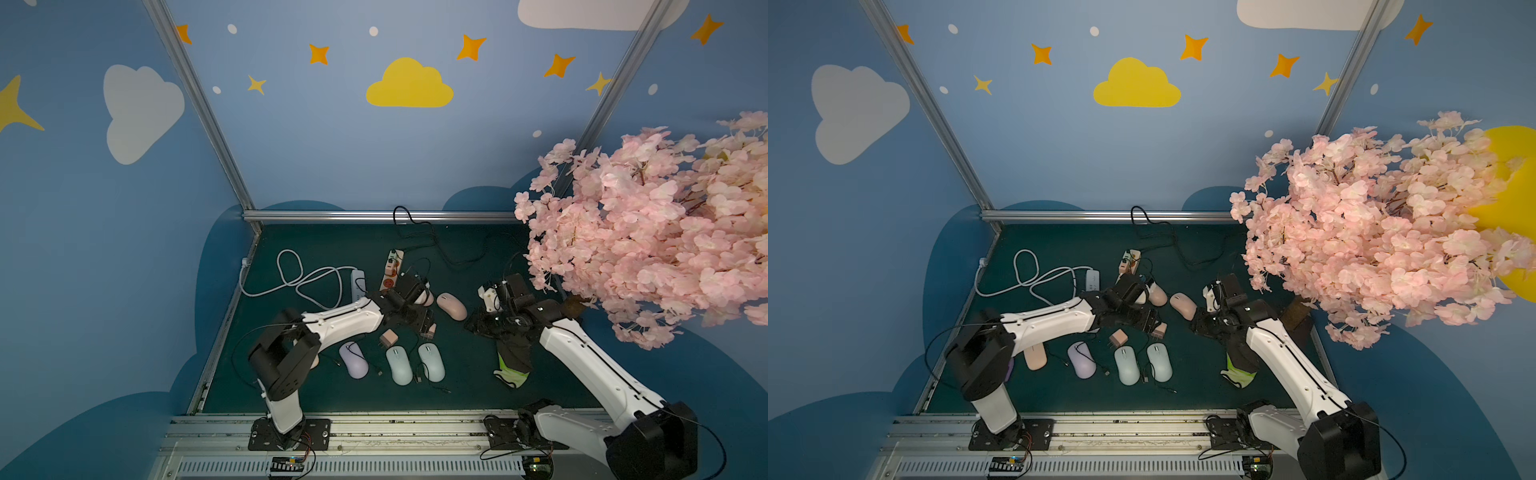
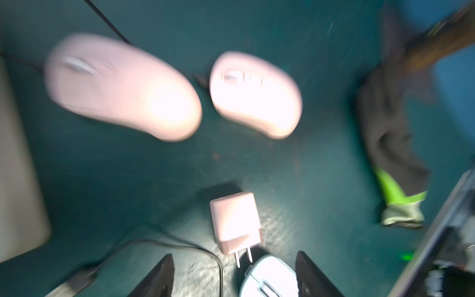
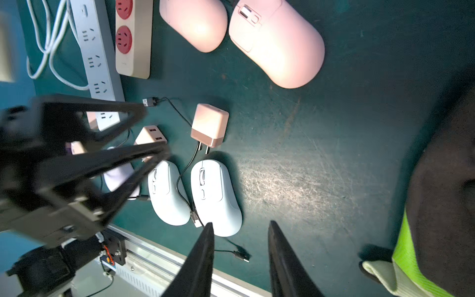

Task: Unplug the wireless mouse
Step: Place the plug at the center of the board, then pick up the mouse from the center of the board.

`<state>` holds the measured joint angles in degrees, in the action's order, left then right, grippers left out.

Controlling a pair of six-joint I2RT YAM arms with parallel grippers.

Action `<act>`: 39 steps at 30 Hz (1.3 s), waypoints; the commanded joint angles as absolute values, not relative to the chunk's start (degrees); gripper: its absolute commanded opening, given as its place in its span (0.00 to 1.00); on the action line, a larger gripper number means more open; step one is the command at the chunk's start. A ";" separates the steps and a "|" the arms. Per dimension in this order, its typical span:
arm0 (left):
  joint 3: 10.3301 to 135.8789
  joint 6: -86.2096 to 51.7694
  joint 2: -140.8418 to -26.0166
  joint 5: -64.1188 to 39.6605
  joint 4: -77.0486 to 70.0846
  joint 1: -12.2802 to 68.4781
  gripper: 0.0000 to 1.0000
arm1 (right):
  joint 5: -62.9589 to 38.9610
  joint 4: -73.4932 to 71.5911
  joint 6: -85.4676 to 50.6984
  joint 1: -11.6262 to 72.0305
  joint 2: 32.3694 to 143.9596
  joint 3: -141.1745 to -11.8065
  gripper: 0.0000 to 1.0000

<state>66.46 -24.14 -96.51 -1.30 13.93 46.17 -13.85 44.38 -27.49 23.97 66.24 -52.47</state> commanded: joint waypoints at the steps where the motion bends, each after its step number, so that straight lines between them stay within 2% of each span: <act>1: 63.25 -27.52 -90.37 2.07 11.44 42.49 0.74 | -10.73 45.69 -24.11 27.45 69.37 -57.13 0.36; 10: 57.50 -29.33 -80.82 2.03 16.46 32.50 0.78 | -9.57 42.36 -19.05 32.58 81.27 -67.86 0.39; 13: 55.85 -31.79 -79.05 1.61 16.26 30.28 0.83 | -10.35 37.48 -17.99 32.58 83.98 -69.38 0.49; 19: 50.97 -36.17 -76.15 -1.25 9.65 28.06 0.90 | -15.74 33.18 -15.68 32.52 93.53 -76.00 0.82; 22: 46.63 -34.95 -73.44 -3.63 3.83 27.78 0.94 | -16.85 41.82 -10.74 32.73 101.62 -85.12 0.83; 25: 47.35 -33.53 -73.08 -5.88 7.11 26.70 0.94 | -17.80 46.78 -6.86 32.61 107.00 -90.75 0.82; 29: 46.46 -33.54 -72.53 -9.58 6.81 24.68 0.94 | -17.51 51.94 -4.20 32.26 112.86 -96.69 0.75; 39: 45.02 -34.23 -71.47 -12.47 5.97 23.07 0.94 | -12.86 52.97 -2.05 30.74 121.15 -102.89 0.71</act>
